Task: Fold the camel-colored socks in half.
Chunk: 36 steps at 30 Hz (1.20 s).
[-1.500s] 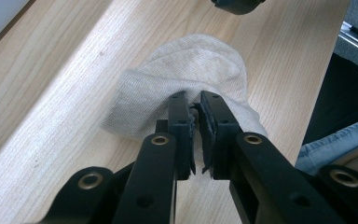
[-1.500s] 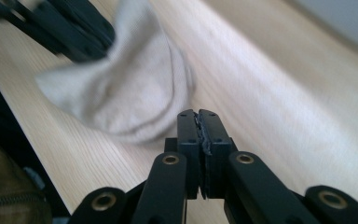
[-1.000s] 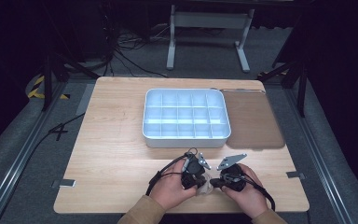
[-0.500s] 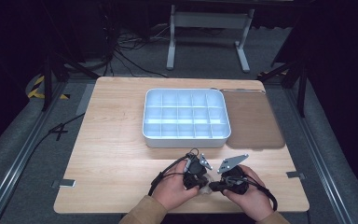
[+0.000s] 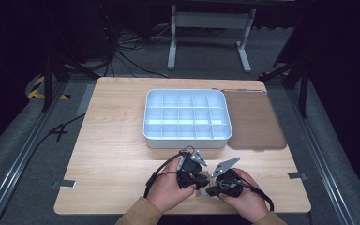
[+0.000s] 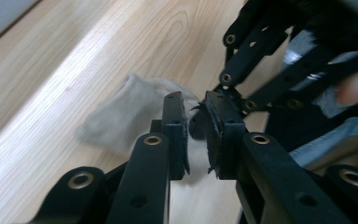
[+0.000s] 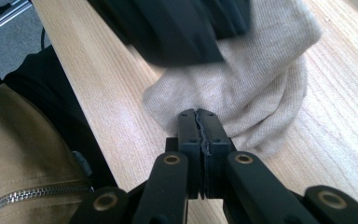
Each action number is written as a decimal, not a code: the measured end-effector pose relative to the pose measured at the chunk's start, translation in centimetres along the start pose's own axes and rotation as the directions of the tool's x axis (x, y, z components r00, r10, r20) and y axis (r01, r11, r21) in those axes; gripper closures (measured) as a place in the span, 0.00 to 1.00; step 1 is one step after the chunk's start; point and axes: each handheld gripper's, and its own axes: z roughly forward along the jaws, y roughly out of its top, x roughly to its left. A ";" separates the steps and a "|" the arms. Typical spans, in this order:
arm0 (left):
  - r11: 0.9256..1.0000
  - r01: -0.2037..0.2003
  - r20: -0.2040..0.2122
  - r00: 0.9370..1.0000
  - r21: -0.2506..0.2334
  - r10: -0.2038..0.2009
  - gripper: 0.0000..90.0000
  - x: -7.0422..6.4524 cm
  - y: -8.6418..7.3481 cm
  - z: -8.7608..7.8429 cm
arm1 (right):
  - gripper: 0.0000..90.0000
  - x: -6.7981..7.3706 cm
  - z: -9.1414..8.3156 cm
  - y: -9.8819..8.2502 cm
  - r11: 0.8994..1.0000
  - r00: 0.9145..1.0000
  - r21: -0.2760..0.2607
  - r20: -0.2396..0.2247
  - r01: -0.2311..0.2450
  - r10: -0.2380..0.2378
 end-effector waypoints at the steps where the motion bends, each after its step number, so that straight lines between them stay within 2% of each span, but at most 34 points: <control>1: 0.999 0.003 -0.009 1.000 0.032 -0.003 0.89 0.0 -0.2 -0.1 | 0.99 0.0 0.0 0.1 1.000 1.000 0.003 -0.003 -0.003 0.003; 2: 0.999 0.014 -0.012 1.000 0.044 -0.013 0.90 -0.1 -0.4 0.0 | 0.99 -0.1 0.0 0.1 1.000 1.000 0.004 -0.004 -0.003 0.003; 5: 0.994 -0.006 -0.015 1.000 0.106 0.008 0.91 -0.2 -0.8 0.9 | 0.98 -0.2 -0.2 0.2 1.000 1.000 0.007 0.003 0.000 0.000; 9: 0.992 -0.027 -0.014 0.999 0.127 0.029 0.89 -0.6 -1.1 2.2 | 0.98 -0.3 -0.7 0.2 1.000 1.000 0.004 0.009 -0.006 0.006; 12: 0.991 -0.023 -0.024 0.999 0.135 0.026 0.89 -0.8 -1.1 2.7 | 0.97 -0.5 -1.2 0.2 1.000 1.000 -0.005 0.015 -0.013 0.013; 14: 0.988 -0.041 -0.031 0.998 0.152 0.046 0.90 -0.9 -1.0 3.0 | 0.94 -0.6 -1.8 0.2 0.999 0.999 -0.038 0.023 -0.022 0.023; 15: 0.988 -0.037 -0.035 0.998 0.153 0.043 0.90 -1.1 -1.0 3.1 | 0.94 -0.6 -2.1 0.3 0.998 0.999 -0.063 0.037 -0.025 0.027; 16: 0.988 -0.037 -0.035 0.998 0.153 0.043 0.90 -1.1 -1.0 3.1 | 0.94 -0.7 -2.4 0.4 0.996 0.999 -0.093 0.043 -0.010 0.014; 17: 0.987 -0.047 -0.039 0.998 0.153 0.054 0.90 -1.2 -0.9 3.3 | 0.94 -0.5 -2.8 0.5 0.993 0.998 -0.118 0.053 -0.027 0.033; 19: 0.987 -0.046 -0.049 0.997 0.151 0.054 0.90 -1.4 -0.9 3.4 | 0.94 -0.3 -2.9 0.9 0.986 0.998 -0.168 0.064 -0.014 0.025; 21: 0.986 -0.056 -0.051 0.997 0.158 0.064 0.90 -1.3 -0.9 3.3 | 0.94 0.0 -2.8 1.3 0.977 0.997 -0.213 0.067 -0.007 0.022; 22: 0.986 -0.056 -0.051 0.997 0.158 0.064 0.90 -1.3 -0.9 3.3 | 0.94 0.0 -2.8 1.3 0.977 0.997 -0.213 0.067 -0.007 0.022; 23: 0.987 -0.048 -0.051 0.997 0.153 0.056 0.90 -1.4 -1.0 3.4 | 0.94 0.2 -2.3 1.8 0.968 0.997 -0.251 0.074 0.007 0.012; 25: 0.987 -0.048 -0.060 0.996 0.156 0.058 0.91 -1.5 -1.0 3.3 | 0.93 0.2 -1.7 2.2 0.964 0.997 -0.264 0.073 0.006 0.013; 26: 0.986 -0.062 -0.048 0.996 0.154 0.070 0.91 -1.4 -1.0 3.3 | 0.92 0.1 -1.4 2.4 0.964 0.997 -0.265 0.078 0.010 0.011; 28: 0.986 -0.064 -0.052 0.996 0.156 0.073 0.91 -1.4 -1.0 3.3 | 0.91 -0.2 -0.8 2.4 0.963 0.998 -0.269 0.056 -0.012 0.028; 29: 0.988 -0.056 -0.052 0.997 0.146 0.064 0.91 -1.5 -1.1 3.4 | 0.91 -0.5 -0.5 2.3 0.963 0.998 -0.269 0.051 -0.025 0.041; 31: 0.987 -0.062 -0.056 0.996 0.150 0.071 0.91 -1.4 -1.1 3.4 | 0.92 -0.8 -0.2 2.2 0.963 0.997 -0.267 0.059 -0.028 0.045; 34: 0.986 -0.055 -0.055 0.996 0.155 0.064 0.91 -1.4 -1.1 3.4 | 0.93 -1.7 0.3 1.6 0.967 0.992 -0.247 0.086 -0.067 0.090; 35: 0.986 -0.054 -0.055 0.996 0.159 0.063 0.91 -1.4 -1.1 3.4 | 0.93 -2.0 0.5 1.4 0.967 0.991 -0.247 0.093 -0.067 0.093; 36: 0.985 -0.061 -0.056 0.996 0.163 0.071 0.91 -1.4 -1.1 3.5 | 0.92 -2.3 0.6 1.2 0.964 0.990 -0.250 0.087 -0.090 0.115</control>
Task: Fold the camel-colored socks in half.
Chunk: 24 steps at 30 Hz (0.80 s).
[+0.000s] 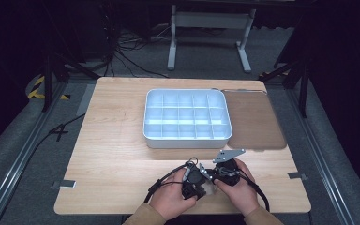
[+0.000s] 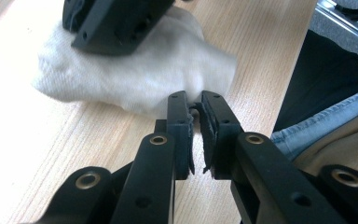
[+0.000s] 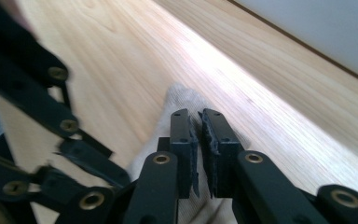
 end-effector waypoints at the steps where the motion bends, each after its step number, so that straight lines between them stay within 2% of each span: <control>1: 1.000 -0.001 -0.006 1.000 0.014 0.001 0.91 0.0 0.0 0.1 | 0.92 -0.1 0.0 -0.1 1.000 1.000 -0.004 0.005 -0.010 0.010; 8: 1.000 0.001 -0.009 1.000 0.012 -0.001 0.91 0.0 -0.1 0.3 | 0.87 0.1 -0.7 -0.3 0.999 0.998 0.030 0.063 0.021 -0.023; 9: 1.000 -0.007 -0.010 1.000 0.011 0.007 0.91 0.1 -0.1 0.3 | 0.80 0.2 -1.0 -0.2 0.998 0.997 0.061 0.077 0.011 -0.016; 12: 1.000 -0.004 -0.007 1.000 0.012 0.005 0.90 0.1 -0.1 0.3 | 0.72 0.3 -1.3 -0.3 0.997 0.997 0.071 0.072 -0.008 0.003; 13: 1.000 -0.004 -0.007 1.000 0.012 0.005 0.90 0.1 -0.1 0.3 | 0.72 0.3 -1.3 -0.3 0.997 0.997 0.071 0.072 -0.008 0.003; 14: 1.000 -0.004 -0.008 1.000 0.010 0.004 0.90 0.1 -0.1 0.3 | 0.68 0.4 -1.3 -0.4 0.997 0.997 0.082 0.080 -0.011 0.004; 15: 1.000 -0.005 -0.009 1.000 0.012 0.005 0.90 0.1 -0.1 0.3 | 0.61 0.6 -1.3 -0.4 0.995 0.994 0.101 0.108 -0.013 0.002; 18: 1.000 0.000 -0.009 1.000 0.012 0.000 0.90 0.1 -0.1 0.2 | 0.58 0.9 -1.2 -0.5 0.994 0.992 0.108 0.129 -0.018 0.004; 19: 1.000 -0.001 -0.005 1.000 0.027 0.001 0.90 0.1 -0.1 0.1 | 0.56 0.8 -1.1 -0.5 0.994 0.990 0.110 0.139 -0.003 -0.013; 24: 1.000 0.011 -0.004 1.000 0.006 -0.011 0.89 0.5 -0.4 -0.6 | 0.49 0.1 -0.9 -0.9 0.994 0.993 0.104 0.116 -0.042 0.030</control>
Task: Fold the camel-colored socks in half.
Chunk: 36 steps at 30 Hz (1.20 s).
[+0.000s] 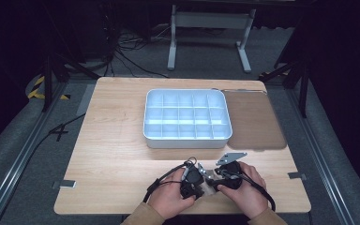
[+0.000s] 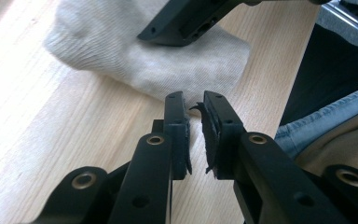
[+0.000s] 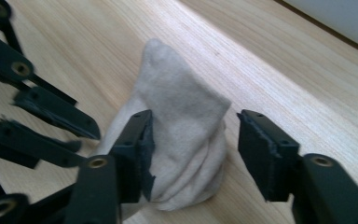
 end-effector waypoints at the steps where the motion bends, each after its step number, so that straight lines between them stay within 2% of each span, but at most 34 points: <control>1: 1.000 0.009 -0.001 1.000 -0.010 -0.009 0.88 0.1 -0.1 -0.1 | 0.49 -0.2 0.0 -0.2 0.999 0.999 -0.003 -0.013 -0.035 0.035; 5: 1.000 0.025 -0.011 1.000 -0.011 -0.025 0.87 0.8 -0.6 -1.2 | 0.49 -0.8 0.3 -0.7 0.992 0.991 -0.018 -0.055 -0.123 0.122; 7: 0.999 0.039 -0.016 0.999 -0.032 -0.039 0.87 1.1 -1.0 -1.8 | 0.50 -1.0 0.4 -0.9 0.989 0.987 -0.019 -0.071 -0.148 0.146; 9: 0.998 0.041 -0.027 0.999 -0.037 -0.042 0.87 1.5 -1.3 -2.5 | 0.51 -1.1 0.5 -1.1 0.982 0.978 -0.019 -0.091 -0.190 0.187; 12: 0.999 0.037 -0.047 0.998 -0.039 -0.039 0.86 2.1 -2.2 -3.3 | 0.60 -1.3 0.5 -1.3 0.975 0.967 -0.016 -0.132 -0.223 0.219; 17: 0.997 0.053 -0.065 0.996 -0.054 -0.056 0.85 3.1 -3.4 -4.5 | 0.71 -1.3 0.5 -1.1 0.970 0.957 0.005 -0.161 -0.243 0.240; 19: 0.996 0.053 -0.067 0.996 -0.073 -0.058 0.85 3.5 -3.9 -5.0 | 0.77 -1.3 0.4 -1.0 0.975 0.962 0.003 -0.161 -0.224 0.221; 23: 0.995 0.067 -0.088 0.993 -0.073 -0.073 0.84 4.2 -5.1 -5.7 | 0.82 -1.0 0.2 -0.8 0.978 0.968 0.001 -0.146 -0.207 0.205; 27: 0.990 0.090 -0.080 0.992 -0.111 -0.099 0.83 4.9 -5.4 -6.3 | 0.83 -0.6 0.0 -0.4 0.980 0.972 0.015 -0.122 -0.198 0.198; 30: 0.988 0.092 -0.085 0.991 -0.120 -0.103 0.83 5.2 -5.5 -6.7 | 0.84 -0.3 -0.4 0.0 0.983 0.978 0.025 -0.100 -0.179 0.181; 36: 0.985 0.106 -0.090 0.989 -0.135 -0.119 0.82 5.6 -5.7 -7.2 | 0.84 -0.6 -1.4 0.7 0.990 0.987 0.013 -0.069 -0.143 0.143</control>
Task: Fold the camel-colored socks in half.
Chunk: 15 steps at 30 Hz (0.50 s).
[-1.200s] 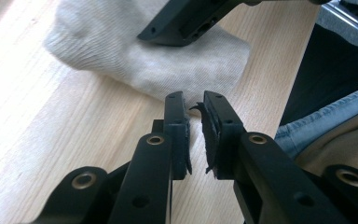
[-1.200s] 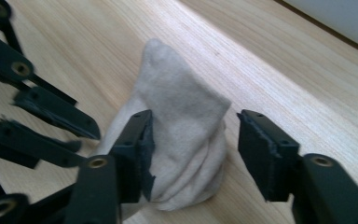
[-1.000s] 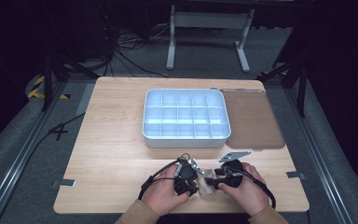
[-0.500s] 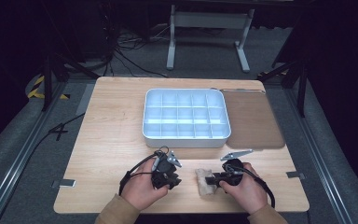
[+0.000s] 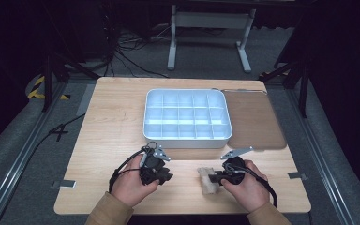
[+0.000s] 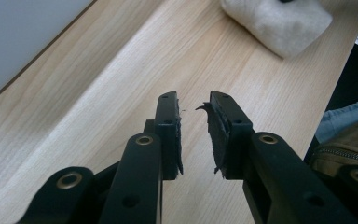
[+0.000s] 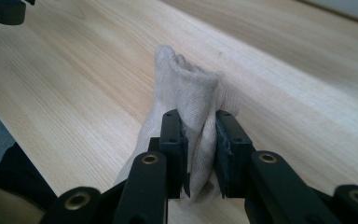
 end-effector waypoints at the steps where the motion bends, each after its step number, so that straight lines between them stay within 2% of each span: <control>1: 1.000 0.000 -0.011 1.000 0.006 0.000 0.81 0.1 0.0 -0.1 | 0.84 0.0 -0.2 0.1 1.000 1.000 0.000 0.007 -0.002 0.002; 8: 1.000 0.019 -0.024 1.000 -0.006 -0.019 0.80 0.8 -0.4 -0.4 | 0.84 -0.1 -1.4 1.6 1.000 1.000 -0.012 0.024 0.015 -0.014; 15: 0.999 0.030 -0.018 0.999 -0.013 -0.030 0.78 1.1 -0.5 -0.6 | 0.84 -0.2 -2.6 2.8 1.000 0.999 -0.015 0.035 0.026 -0.026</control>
